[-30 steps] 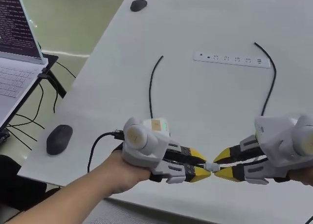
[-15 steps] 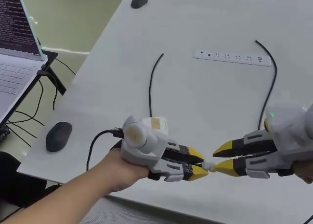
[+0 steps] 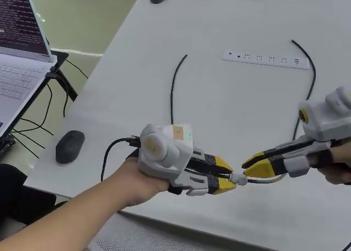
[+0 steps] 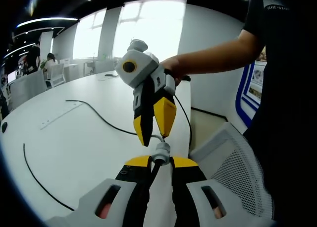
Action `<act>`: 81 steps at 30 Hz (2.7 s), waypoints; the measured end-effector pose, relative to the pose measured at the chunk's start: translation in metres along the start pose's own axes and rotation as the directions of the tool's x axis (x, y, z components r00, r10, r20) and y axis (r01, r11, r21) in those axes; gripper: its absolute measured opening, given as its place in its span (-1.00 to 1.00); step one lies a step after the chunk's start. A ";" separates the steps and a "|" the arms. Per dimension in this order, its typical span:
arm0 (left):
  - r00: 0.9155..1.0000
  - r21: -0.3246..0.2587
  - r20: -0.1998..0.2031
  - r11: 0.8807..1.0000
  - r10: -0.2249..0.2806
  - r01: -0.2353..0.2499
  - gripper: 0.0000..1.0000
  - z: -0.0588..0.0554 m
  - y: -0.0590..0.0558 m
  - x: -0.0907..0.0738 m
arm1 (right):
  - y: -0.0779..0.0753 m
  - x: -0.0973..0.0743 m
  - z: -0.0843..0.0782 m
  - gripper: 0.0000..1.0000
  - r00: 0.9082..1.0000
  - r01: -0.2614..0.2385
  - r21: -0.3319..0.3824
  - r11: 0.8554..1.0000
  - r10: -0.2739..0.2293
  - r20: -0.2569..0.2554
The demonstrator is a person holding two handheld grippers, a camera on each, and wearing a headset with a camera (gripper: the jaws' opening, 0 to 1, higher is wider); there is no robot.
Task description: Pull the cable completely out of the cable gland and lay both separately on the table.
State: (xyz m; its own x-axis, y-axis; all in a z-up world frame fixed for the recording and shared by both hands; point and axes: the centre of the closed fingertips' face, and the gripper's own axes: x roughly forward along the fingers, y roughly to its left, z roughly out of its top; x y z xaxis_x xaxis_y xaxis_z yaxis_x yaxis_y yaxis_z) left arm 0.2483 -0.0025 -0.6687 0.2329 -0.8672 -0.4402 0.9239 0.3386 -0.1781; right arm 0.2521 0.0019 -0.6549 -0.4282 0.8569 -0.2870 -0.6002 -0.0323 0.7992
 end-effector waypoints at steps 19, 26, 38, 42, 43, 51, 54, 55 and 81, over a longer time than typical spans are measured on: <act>1.000 -0.011 -0.028 1.000 -0.010 0.009 -0.70 -0.002 -0.004 0.000 | 0.002 0.012 -0.018 -0.86 0.998 -0.015 -0.113 0.993 0.007 -0.067; 0.998 -0.094 -0.044 0.995 -0.045 0.041 -0.70 -0.008 -0.005 -0.001 | 0.004 0.017 -0.024 -0.86 0.976 0.146 -0.385 0.911 -0.195 -0.093; 0.995 -0.205 -0.036 0.975 -0.090 0.081 -0.70 -0.012 -0.009 0.001 | 0.000 0.016 -0.031 -0.86 0.886 0.273 -0.823 0.499 -0.464 0.012; 0.994 -0.217 -0.041 0.972 -0.098 0.087 -0.70 -0.014 -0.014 0.002 | 0.001 0.018 -0.035 -0.86 0.845 0.314 -0.860 0.402 -0.531 0.061; 0.995 -0.221 -0.039 0.972 -0.094 0.083 -0.70 -0.014 -0.013 0.002 | 0.000 0.018 -0.035 -0.86 0.844 0.321 -0.859 0.399 -0.532 0.068; 0.996 -0.194 -0.041 0.979 -0.077 0.068 -0.70 -0.012 -0.012 0.004 | -0.004 0.013 -0.032 -0.84 0.851 0.394 -0.770 0.502 -0.516 0.098; 0.997 -0.156 -0.037 0.986 -0.067 0.061 -0.70 -0.009 -0.013 0.003 | -0.003 0.013 -0.028 -0.81 0.882 0.389 -0.705 0.594 -0.462 0.098; 0.997 -0.156 -0.038 0.986 -0.068 0.061 -0.70 -0.009 -0.013 0.002 | -0.004 0.012 -0.027 -0.74 0.887 0.401 -0.653 0.642 -0.450 0.103; 0.995 -0.052 -0.079 0.997 -0.062 0.058 -0.69 -0.010 -0.014 0.006 | 0.001 0.018 -0.033 -0.76 1.000 0.000 -0.030 1.000 0.000 0.029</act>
State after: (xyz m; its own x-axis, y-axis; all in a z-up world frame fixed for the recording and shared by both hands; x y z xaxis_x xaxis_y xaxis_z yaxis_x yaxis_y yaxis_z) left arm 0.2337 -0.0090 -0.6779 0.1505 -0.8550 -0.4963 0.9189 0.3062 -0.2489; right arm 0.2216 0.0004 -0.6771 -0.4087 0.8715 -0.2711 -0.6205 -0.0475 0.7828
